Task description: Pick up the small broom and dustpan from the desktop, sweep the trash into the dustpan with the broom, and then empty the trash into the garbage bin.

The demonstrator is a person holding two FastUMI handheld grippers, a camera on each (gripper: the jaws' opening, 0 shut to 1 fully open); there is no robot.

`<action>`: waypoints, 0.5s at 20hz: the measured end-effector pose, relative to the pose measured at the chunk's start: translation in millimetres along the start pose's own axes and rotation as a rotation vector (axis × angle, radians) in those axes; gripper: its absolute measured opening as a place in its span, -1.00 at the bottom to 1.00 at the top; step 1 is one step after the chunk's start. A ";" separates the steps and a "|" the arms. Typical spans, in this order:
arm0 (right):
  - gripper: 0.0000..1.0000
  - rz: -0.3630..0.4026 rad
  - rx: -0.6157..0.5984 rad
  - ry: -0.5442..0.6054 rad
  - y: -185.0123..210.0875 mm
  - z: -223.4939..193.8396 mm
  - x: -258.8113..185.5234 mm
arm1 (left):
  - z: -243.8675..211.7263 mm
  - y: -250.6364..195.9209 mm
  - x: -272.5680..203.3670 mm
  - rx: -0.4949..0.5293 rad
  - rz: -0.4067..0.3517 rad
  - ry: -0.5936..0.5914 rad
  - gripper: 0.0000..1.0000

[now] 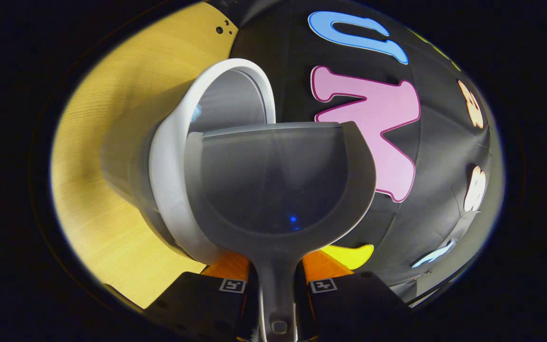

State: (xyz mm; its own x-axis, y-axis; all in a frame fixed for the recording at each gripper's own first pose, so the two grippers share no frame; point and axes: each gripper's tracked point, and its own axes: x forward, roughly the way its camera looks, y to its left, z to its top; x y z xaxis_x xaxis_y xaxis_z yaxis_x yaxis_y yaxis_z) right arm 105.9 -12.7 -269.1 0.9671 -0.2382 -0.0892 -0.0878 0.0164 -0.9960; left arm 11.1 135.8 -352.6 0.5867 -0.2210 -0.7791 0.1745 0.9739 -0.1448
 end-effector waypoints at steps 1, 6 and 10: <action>-0.33 0.021 0.047 0.021 2.6 -4.7 -1.3 | -1.6 0.2 0.2 0.002 -0.003 0.001 -0.48; -0.31 0.076 0.285 0.105 2.2 -19.3 -7.1 | -2.2 1.6 0.1 0.017 -0.001 -0.004 -0.48; -0.31 0.096 0.559 0.148 -19.3 -29.1 -19.6 | 2.1 3.1 -3.7 0.019 -0.001 -0.026 -0.48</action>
State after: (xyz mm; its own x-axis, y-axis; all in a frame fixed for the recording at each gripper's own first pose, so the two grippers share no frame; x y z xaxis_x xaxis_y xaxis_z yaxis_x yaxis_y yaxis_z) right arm 81.6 -36.5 -248.0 0.9138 -0.3428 -0.2179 0.0046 0.5451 -0.8383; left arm 11.2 139.5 -348.9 0.6065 -0.2237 -0.7630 0.1899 0.9726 -0.1342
